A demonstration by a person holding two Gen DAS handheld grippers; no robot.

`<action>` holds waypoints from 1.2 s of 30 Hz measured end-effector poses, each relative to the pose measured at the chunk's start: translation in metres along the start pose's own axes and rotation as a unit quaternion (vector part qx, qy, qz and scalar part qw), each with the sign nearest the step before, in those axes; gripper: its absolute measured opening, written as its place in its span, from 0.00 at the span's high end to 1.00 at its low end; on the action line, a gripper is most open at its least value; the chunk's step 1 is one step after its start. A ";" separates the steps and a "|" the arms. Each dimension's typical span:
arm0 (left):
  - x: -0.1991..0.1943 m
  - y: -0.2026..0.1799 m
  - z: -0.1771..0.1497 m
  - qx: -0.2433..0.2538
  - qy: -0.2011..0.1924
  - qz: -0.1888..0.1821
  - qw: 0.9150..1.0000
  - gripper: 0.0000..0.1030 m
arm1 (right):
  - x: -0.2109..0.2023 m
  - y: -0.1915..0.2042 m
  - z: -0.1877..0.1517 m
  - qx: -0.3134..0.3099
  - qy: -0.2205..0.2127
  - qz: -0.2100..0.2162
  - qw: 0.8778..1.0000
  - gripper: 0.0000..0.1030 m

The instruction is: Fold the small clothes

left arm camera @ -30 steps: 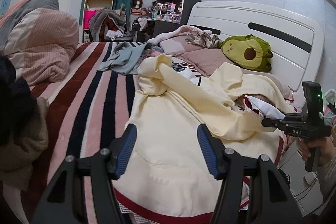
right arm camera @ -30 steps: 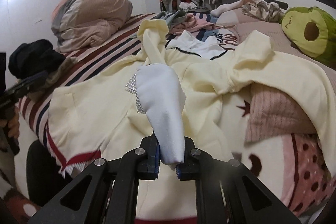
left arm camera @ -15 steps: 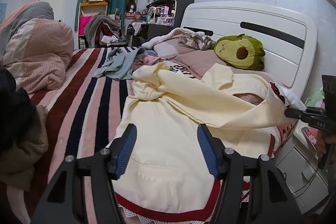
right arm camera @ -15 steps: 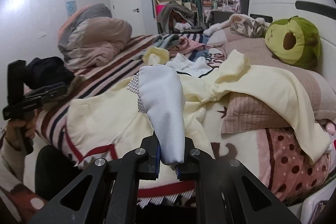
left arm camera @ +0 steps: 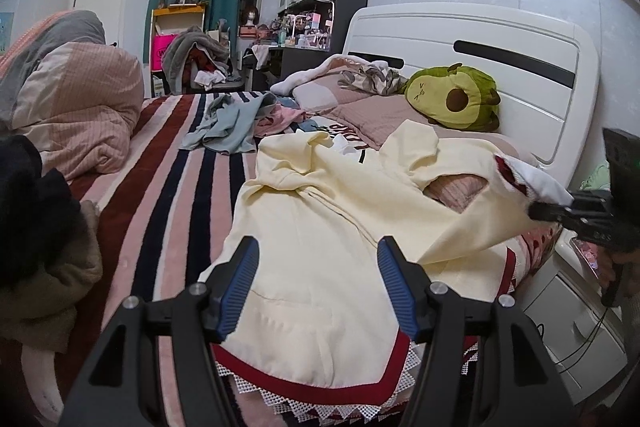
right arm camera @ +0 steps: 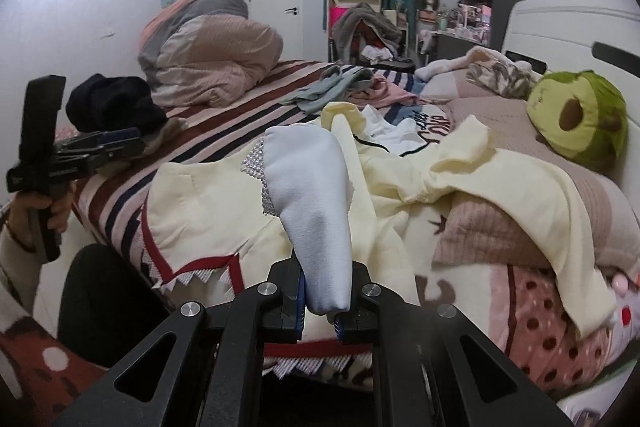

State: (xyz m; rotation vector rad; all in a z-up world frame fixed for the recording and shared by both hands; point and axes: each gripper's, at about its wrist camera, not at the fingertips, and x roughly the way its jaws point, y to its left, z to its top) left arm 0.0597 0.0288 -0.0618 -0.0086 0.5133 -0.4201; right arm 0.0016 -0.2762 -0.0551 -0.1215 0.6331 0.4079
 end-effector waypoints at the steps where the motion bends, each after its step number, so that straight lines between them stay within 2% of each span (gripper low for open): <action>1: 0.000 0.000 0.000 0.000 0.000 0.000 1.000 0.44 | 0.005 -0.001 0.004 -0.004 0.000 0.004 1.000 0.95; 7: 0.017 0.012 0.001 -0.008 0.009 0.008 1.000 0.43 | 0.046 -0.008 0.029 -0.029 0.002 0.037 0.999 0.95; 14: 0.043 0.025 0.007 -0.012 0.022 0.017 1.000 0.43 | 0.105 -0.006 0.058 -0.054 0.021 0.103 0.993 0.94; 18: 0.058 0.027 0.012 -0.011 0.026 0.001 1.000 0.41 | 0.141 0.003 0.065 -0.068 0.048 0.162 0.983 0.94; 21: 0.071 0.024 0.014 0.000 0.031 -0.006 0.999 0.40 | 0.166 0.011 0.065 -0.080 0.074 0.198 0.974 0.88; 22: 0.075 0.023 0.015 0.003 0.034 -0.007 0.999 0.40 | 0.173 0.013 0.065 -0.084 0.082 0.197 0.973 0.83; 23: 0.078 0.022 0.016 0.005 0.036 -0.009 0.999 0.40 | 0.178 0.014 0.065 -0.088 0.087 0.186 0.975 0.71; 24: 0.082 0.022 0.016 0.007 0.038 -0.012 0.999 0.40 | 0.183 0.015 0.065 -0.091 0.091 0.171 0.977 0.65; 25: 0.085 0.021 0.017 0.010 0.041 -0.015 0.999 0.40 | 0.185 0.014 0.066 -0.091 0.091 0.163 0.978 0.54; 26: 0.089 0.019 0.017 0.015 0.044 -0.020 0.999 0.39 | 0.185 0.013 0.066 -0.090 0.088 0.159 0.979 0.50; 31: 0.107 0.007 0.019 0.031 0.063 -0.044 0.997 0.35 | 0.162 -0.005 0.071 -0.082 0.058 0.145 0.984 0.48; 36: 0.132 -0.015 0.019 0.047 0.086 -0.099 0.990 0.35 | 0.145 -0.027 0.071 -0.083 0.042 0.108 0.990 0.45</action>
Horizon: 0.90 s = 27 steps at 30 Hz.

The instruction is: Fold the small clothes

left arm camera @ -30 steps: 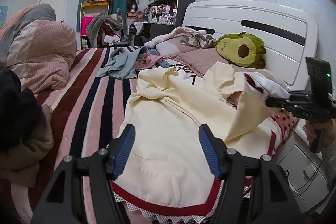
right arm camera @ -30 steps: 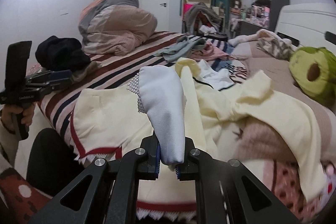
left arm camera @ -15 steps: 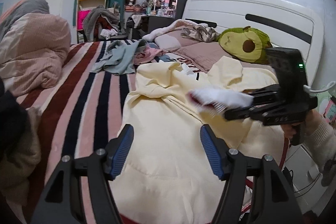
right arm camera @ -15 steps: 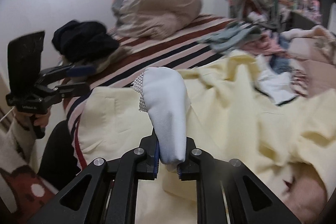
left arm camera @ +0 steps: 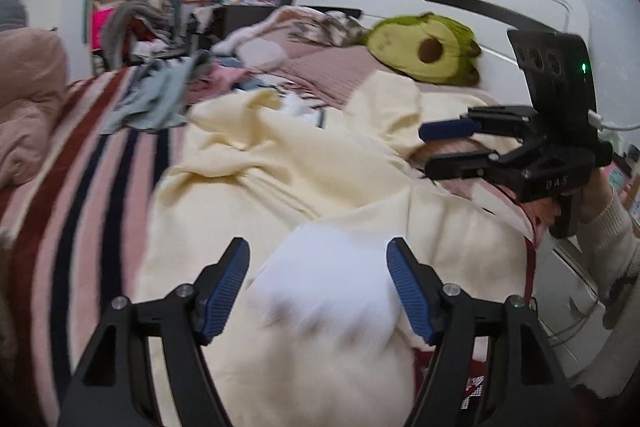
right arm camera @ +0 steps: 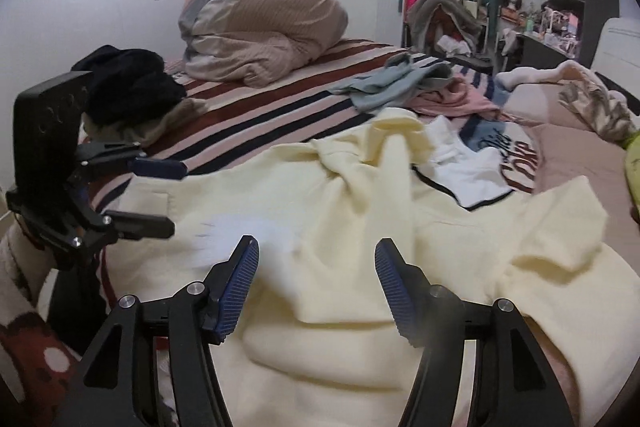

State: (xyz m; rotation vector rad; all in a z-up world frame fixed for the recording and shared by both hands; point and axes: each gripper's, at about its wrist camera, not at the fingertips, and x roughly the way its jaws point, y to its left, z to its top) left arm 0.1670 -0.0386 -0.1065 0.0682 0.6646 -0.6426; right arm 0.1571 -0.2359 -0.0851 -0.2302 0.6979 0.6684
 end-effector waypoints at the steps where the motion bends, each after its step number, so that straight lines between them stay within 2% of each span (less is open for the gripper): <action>1: 0.009 -0.005 0.001 0.011 0.014 -0.007 1.000 0.34 | -0.002 -0.003 -0.003 0.001 0.001 -0.008 1.000 0.45; 3: 0.025 -0.014 -0.001 0.031 0.055 -0.022 0.998 0.34 | -0.004 -0.008 -0.006 0.003 0.004 -0.022 1.000 0.45; 9: 0.042 -0.041 -0.019 0.076 0.112 -0.067 0.989 0.34 | -0.007 -0.019 -0.023 0.029 0.008 -0.023 0.999 0.45; 11: 0.049 -0.048 -0.024 0.095 0.127 -0.051 0.986 0.34 | -0.007 -0.020 -0.028 0.034 0.009 -0.020 0.999 0.45; 13: 0.060 -0.049 -0.028 0.101 0.145 -0.016 0.984 0.34 | -0.005 -0.021 -0.032 0.039 0.011 -0.018 0.999 0.45; 14: 0.063 -0.047 -0.029 0.099 0.150 -0.005 0.984 0.39 | -0.004 -0.021 -0.033 0.040 0.011 -0.017 0.999 0.45; 15: 0.066 -0.045 -0.030 0.095 0.152 0.005 0.984 0.51 | -0.004 -0.021 -0.034 0.041 0.011 -0.016 0.999 0.45; 16: 0.066 -0.042 -0.030 0.087 0.151 0.002 0.985 0.56 | -0.005 -0.020 -0.037 0.042 0.011 -0.017 0.999 0.45; 18: 0.061 -0.037 -0.026 0.063 0.146 -0.022 0.987 0.88 | -0.006 -0.021 -0.038 0.045 0.009 -0.016 0.999 0.45; 20: 0.057 -0.034 -0.022 0.049 0.137 -0.026 0.989 0.96 | -0.008 -0.021 -0.039 0.047 0.008 -0.015 0.999 0.45; 24: 0.035 -0.022 -0.006 0.025 0.091 -0.013 0.995 0.98 | -0.010 -0.022 -0.040 0.053 0.003 -0.017 0.998 0.45; 27: 0.019 -0.010 0.009 0.017 0.057 0.021 0.998 0.98 | -0.011 -0.021 -0.039 0.057 -0.002 -0.013 0.998 0.45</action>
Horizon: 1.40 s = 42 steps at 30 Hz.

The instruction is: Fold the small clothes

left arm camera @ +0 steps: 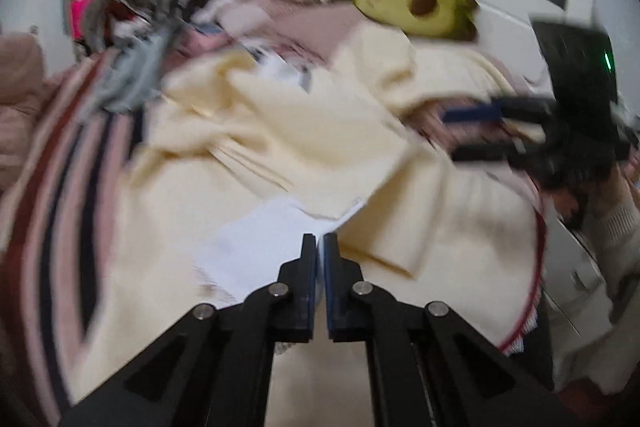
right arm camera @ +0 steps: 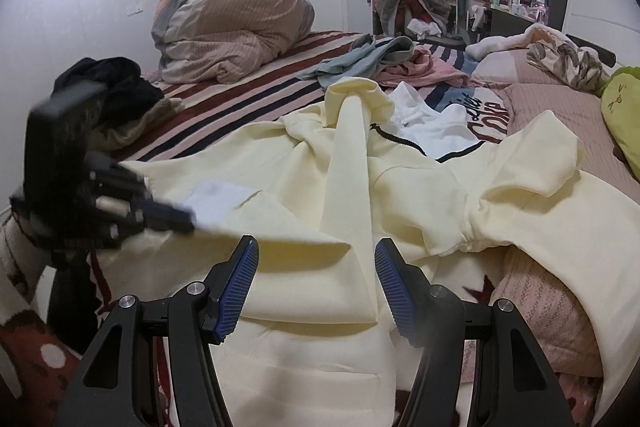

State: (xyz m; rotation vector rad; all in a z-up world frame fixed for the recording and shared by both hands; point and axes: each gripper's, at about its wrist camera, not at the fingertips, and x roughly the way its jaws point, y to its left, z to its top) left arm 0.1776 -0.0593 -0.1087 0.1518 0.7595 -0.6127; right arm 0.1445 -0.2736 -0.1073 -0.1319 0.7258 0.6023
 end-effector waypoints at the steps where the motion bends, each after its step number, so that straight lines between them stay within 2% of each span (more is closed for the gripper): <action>1: -0.002 0.006 0.004 -0.004 -0.007 0.011 1.000 0.98 | 0.000 0.000 0.000 0.001 -0.001 0.002 1.000 0.45; 5: -0.003 0.025 0.027 -0.011 -0.023 0.041 0.999 0.98 | 0.006 0.003 0.001 -0.005 0.002 0.001 1.000 0.45; 13: 0.027 0.046 0.058 -0.002 -0.007 0.056 0.998 0.98 | 0.022 -0.001 0.009 -0.011 0.015 -0.014 1.000 0.45; 14: 0.032 0.048 0.061 -0.002 -0.004 0.063 0.998 0.92 | 0.024 -0.003 0.010 -0.011 0.016 -0.019 1.000 0.46; 16: 0.045 0.050 0.066 0.003 0.003 0.086 0.996 0.71 | 0.029 -0.007 0.012 -0.010 0.020 -0.029 0.999 0.46; 17: 0.049 0.052 0.068 0.006 0.005 0.098 0.995 0.57 | 0.032 -0.011 0.013 -0.009 0.024 -0.035 0.999 0.47; 23: 0.069 0.071 0.068 0.004 0.025 0.136 0.990 0.55 | 0.050 -0.025 0.009 -0.013 0.056 -0.082 0.995 0.47; 25: 0.067 0.077 0.065 -0.012 0.025 0.121 0.992 0.54 | 0.053 -0.033 0.007 0.003 0.060 -0.066 0.996 0.47; 27: 0.062 0.079 0.061 -0.021 0.020 0.111 0.993 0.46 | 0.055 -0.040 0.006 0.026 0.060 -0.035 0.997 0.47; 28: 0.059 0.078 0.059 -0.023 0.018 0.110 0.993 0.46 | 0.056 -0.042 0.006 0.032 0.061 -0.027 0.997 0.47; 30: 0.054 0.078 0.054 -0.029 0.017 0.103 0.994 0.46 | 0.061 -0.045 0.006 0.038 0.067 -0.018 0.997 0.62; 32: 0.048 0.076 0.049 -0.035 0.013 0.096 0.995 0.46 | 0.069 -0.044 0.006 0.038 0.081 -0.015 0.996 1.00; 33: 0.046 0.075 0.047 -0.036 0.012 0.096 0.995 0.46 | 0.073 -0.043 0.005 0.036 0.088 -0.011 0.995 0.98; 36: 0.037 0.074 0.041 -0.038 0.007 0.097 0.995 0.46 | 0.075 -0.039 -0.002 0.017 0.108 -0.038 0.993 0.99; 39: 0.029 0.071 0.036 -0.046 0.000 0.093 0.995 0.46 | 0.074 -0.042 -0.014 0.035 0.127 -0.039 0.991 0.99; 42: 0.019 0.067 0.034 -0.053 -0.012 0.091 0.994 0.44 | 0.054 -0.047 -0.017 0.069 0.102 -0.035 0.992 0.96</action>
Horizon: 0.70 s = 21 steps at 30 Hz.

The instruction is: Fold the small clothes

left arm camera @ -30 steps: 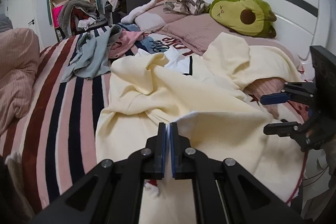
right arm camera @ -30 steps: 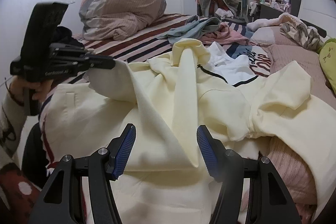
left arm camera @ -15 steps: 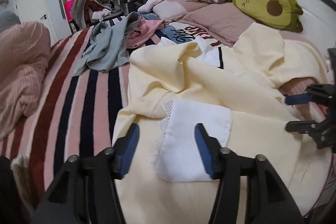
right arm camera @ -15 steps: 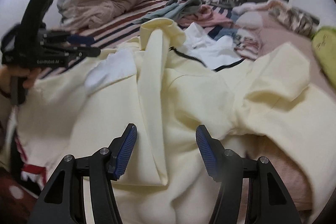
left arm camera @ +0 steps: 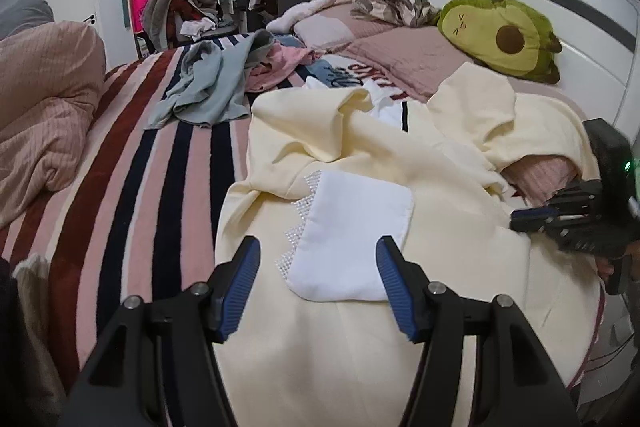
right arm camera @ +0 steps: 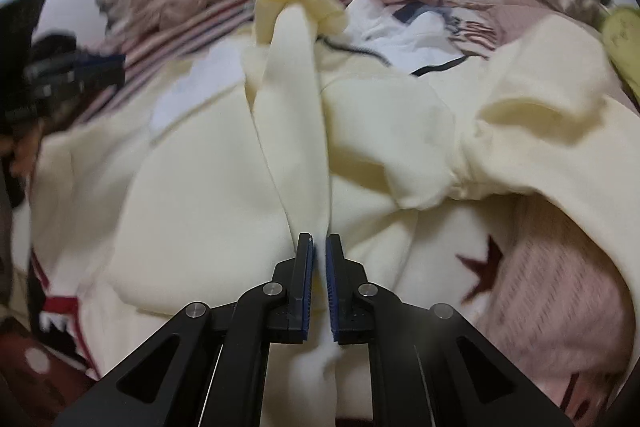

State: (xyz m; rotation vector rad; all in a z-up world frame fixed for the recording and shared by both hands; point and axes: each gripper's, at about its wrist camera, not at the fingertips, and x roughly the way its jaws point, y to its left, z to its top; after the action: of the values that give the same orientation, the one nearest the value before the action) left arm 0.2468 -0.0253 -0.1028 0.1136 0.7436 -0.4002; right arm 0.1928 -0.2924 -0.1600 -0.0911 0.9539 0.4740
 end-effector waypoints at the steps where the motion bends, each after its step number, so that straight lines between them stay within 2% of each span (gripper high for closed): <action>1: -0.005 -0.001 -0.001 -0.003 -0.005 -0.003 1.000 0.42 | -0.011 -0.004 -0.001 0.016 -0.016 0.002 1.000 0.96; 3: -0.015 -0.005 -0.002 -0.007 -0.016 -0.014 1.000 0.39 | -0.039 -0.015 -0.009 0.054 -0.053 -0.005 0.997 0.81; 4: -0.020 -0.008 -0.002 -0.007 -0.019 -0.019 1.000 0.39 | -0.050 -0.018 -0.013 0.067 -0.064 -0.012 0.996 0.68; 5: -0.023 -0.011 -0.003 -0.006 -0.021 -0.021 1.000 0.38 | -0.061 -0.023 -0.018 0.080 -0.075 -0.023 0.994 0.61; 7: -0.031 -0.018 -0.004 -0.005 -0.028 -0.024 0.999 0.38 | -0.079 -0.034 -0.031 0.103 -0.087 -0.042 0.990 0.61; 11: -0.044 -0.030 -0.006 -0.002 -0.035 -0.031 0.999 0.37 | -0.095 -0.059 -0.056 0.162 -0.105 -0.048 0.980 0.59; 15: -0.052 -0.042 -0.008 0.008 -0.030 -0.026 0.999 0.36 | -0.102 -0.076 -0.083 0.206 -0.134 -0.091 0.965 0.53; 19: -0.053 -0.052 -0.009 0.014 -0.022 -0.027 0.999 0.34 | -0.107 -0.101 -0.109 0.267 -0.165 -0.066 0.947 0.40; 21: -0.051 -0.055 -0.008 0.013 -0.022 -0.026 0.999 0.34 | -0.107 -0.113 -0.116 0.284 -0.180 -0.052 0.940 0.39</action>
State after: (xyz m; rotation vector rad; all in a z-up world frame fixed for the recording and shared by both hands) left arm 0.1859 -0.0583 -0.0720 0.1100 0.6999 -0.4616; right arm 0.1012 -0.4636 -0.1564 0.4544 0.6895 0.0960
